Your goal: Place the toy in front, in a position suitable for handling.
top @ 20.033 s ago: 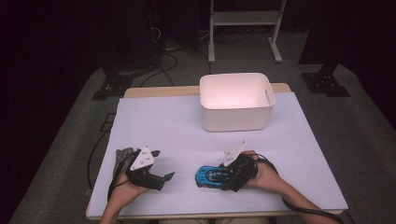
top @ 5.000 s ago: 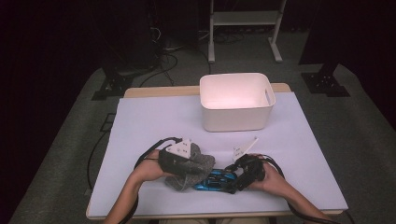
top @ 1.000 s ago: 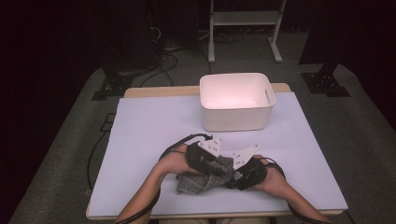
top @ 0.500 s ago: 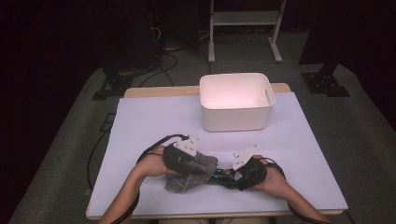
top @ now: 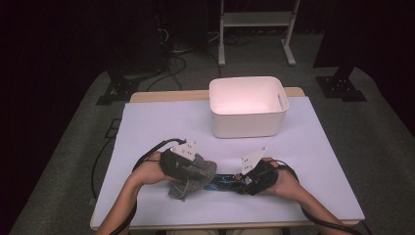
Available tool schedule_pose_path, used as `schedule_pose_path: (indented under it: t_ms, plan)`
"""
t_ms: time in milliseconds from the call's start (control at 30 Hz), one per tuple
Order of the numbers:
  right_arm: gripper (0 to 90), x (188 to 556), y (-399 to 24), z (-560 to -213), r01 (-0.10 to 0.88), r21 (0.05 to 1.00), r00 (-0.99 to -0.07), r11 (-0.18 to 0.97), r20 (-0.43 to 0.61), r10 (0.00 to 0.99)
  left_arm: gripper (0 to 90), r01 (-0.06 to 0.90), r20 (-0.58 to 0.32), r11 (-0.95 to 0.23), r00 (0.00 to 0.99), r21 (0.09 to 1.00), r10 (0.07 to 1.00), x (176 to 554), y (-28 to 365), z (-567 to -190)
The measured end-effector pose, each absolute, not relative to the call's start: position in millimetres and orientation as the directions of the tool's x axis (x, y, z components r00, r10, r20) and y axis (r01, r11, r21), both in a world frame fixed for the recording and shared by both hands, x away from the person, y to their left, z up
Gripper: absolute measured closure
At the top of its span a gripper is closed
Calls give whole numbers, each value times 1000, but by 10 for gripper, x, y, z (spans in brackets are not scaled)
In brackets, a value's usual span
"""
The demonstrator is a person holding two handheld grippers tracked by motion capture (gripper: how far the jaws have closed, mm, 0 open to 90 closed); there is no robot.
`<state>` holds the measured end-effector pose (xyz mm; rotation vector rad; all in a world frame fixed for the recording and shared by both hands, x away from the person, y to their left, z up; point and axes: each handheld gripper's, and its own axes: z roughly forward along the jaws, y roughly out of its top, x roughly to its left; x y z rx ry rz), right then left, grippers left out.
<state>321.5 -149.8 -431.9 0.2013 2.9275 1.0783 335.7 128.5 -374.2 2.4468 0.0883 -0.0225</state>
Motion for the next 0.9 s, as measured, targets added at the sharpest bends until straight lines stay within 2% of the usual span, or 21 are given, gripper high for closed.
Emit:
schedule_pose_path:
  t_ms: [200, 367, 500, 667, 800, 900]
  plan:
    - [540, 3274, -1509, -4328, 133, 649, -990, 750, 54, 129, 753, 83, -55, -757, 997, 649, 62, 3359, 1268, -3796]
    - [437, 3295, -1536, -4325, 181, 649, -983, 739, 123, 133, 750, 88, -67, -760, 996, 644, 58, 3347, 1263, -3796]
    - [410, 3299, -1477, -4313, 178, 655, -984, 734, 129, 123, 747, 91, -67, -757, 996, 647, 62, 3361, 1257, -3796]
    - [422, 3315, -1333, -4334, 158, 643, -987, 749, 108, 116, 748, 78, -56, -755, 997, 650, 55, 3369, 1231, -3794]
    - [503, 3327, -1272, -4344, 151, 638, -989, 755, 90, 121, 748, 88, -67, -749, 996, 656, 59, 3363, 1256, -3805]
    - [523, 3299, -1292, -4356, 143, 630, -989, 763, 74, 125, 748, 102, -79, -741, 995, 664, 66, 3363, 1320, -3838]
